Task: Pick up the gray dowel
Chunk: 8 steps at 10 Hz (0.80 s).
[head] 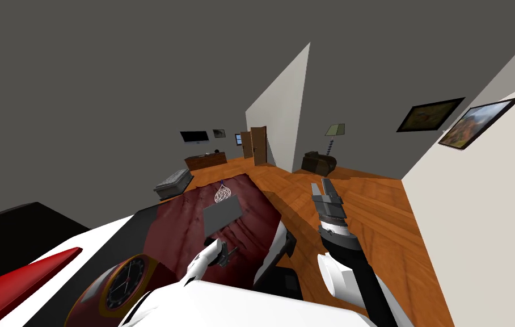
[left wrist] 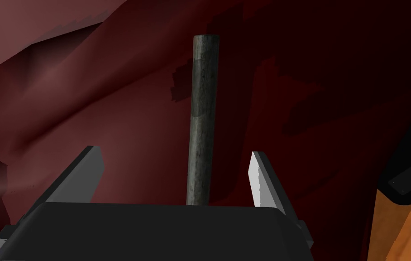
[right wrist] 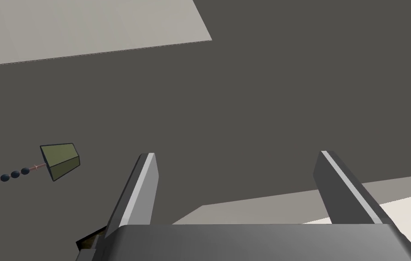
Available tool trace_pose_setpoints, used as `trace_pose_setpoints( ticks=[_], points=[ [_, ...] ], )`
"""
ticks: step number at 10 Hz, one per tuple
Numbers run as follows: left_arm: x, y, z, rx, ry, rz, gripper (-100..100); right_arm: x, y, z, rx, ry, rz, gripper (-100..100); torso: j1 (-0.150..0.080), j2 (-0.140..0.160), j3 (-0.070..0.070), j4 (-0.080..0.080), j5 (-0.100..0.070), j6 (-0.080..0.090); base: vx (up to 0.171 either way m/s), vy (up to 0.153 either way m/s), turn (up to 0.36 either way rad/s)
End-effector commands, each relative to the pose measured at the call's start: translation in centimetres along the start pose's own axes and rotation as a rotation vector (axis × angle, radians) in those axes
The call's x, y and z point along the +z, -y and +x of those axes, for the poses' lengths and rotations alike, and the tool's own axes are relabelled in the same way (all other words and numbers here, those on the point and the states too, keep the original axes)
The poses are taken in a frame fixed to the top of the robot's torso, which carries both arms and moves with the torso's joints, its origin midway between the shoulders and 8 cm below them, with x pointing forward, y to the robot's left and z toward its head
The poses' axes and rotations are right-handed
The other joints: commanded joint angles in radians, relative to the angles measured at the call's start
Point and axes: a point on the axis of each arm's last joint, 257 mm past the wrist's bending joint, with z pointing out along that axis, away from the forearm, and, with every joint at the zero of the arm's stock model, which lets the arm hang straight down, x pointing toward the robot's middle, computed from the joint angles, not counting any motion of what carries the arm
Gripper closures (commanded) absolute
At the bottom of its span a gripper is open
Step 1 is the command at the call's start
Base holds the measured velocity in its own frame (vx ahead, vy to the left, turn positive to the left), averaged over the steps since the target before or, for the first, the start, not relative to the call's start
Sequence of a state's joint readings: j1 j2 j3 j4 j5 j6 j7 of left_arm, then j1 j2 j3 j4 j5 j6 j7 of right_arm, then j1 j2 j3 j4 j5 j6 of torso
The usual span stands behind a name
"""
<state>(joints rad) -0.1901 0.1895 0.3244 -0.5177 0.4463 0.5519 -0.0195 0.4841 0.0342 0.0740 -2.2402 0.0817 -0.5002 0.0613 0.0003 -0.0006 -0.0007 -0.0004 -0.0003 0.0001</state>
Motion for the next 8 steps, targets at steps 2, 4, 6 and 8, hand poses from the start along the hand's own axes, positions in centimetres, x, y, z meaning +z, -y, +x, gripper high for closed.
trace_pose_setpoints(
  ticks=[2,4,6,8],
  points=[
    [-0.1,-0.3,-1.5,-0.027,-0.002,-0.004,-100,0.0,0.0,0.0,0.000,0.000,0.000,0,-0.002,-0.002,-0.001,0.000,0.000,0.000,0.063,-0.050,0.052],
    [-0.1,-0.3,-1.6,0.021,-0.002,-0.003,-100,0.0,0.0,0.0,0.000,0.000,0.000,0,-0.001,-0.001,-0.001,0.000,0.000,0.000,0.012,-0.018,0.002],
    [-0.2,-0.7,-3.0,-0.009,-0.006,-0.006,-100,0.0,0.0,0.0,0.000,0.000,0.000,0,-0.002,-0.001,-0.001,0.000,0.000,0.000,0.050,-0.056,0.057],
    [-0.2,-0.7,-3.0,0.031,-0.006,-0.006,-100,0.0,0.0,0.0,0.000,0.000,0.000,0,-0.001,-0.001,-0.001,0.000,0.000,0.000,0.019,-0.014,-0.005]
  ],
)
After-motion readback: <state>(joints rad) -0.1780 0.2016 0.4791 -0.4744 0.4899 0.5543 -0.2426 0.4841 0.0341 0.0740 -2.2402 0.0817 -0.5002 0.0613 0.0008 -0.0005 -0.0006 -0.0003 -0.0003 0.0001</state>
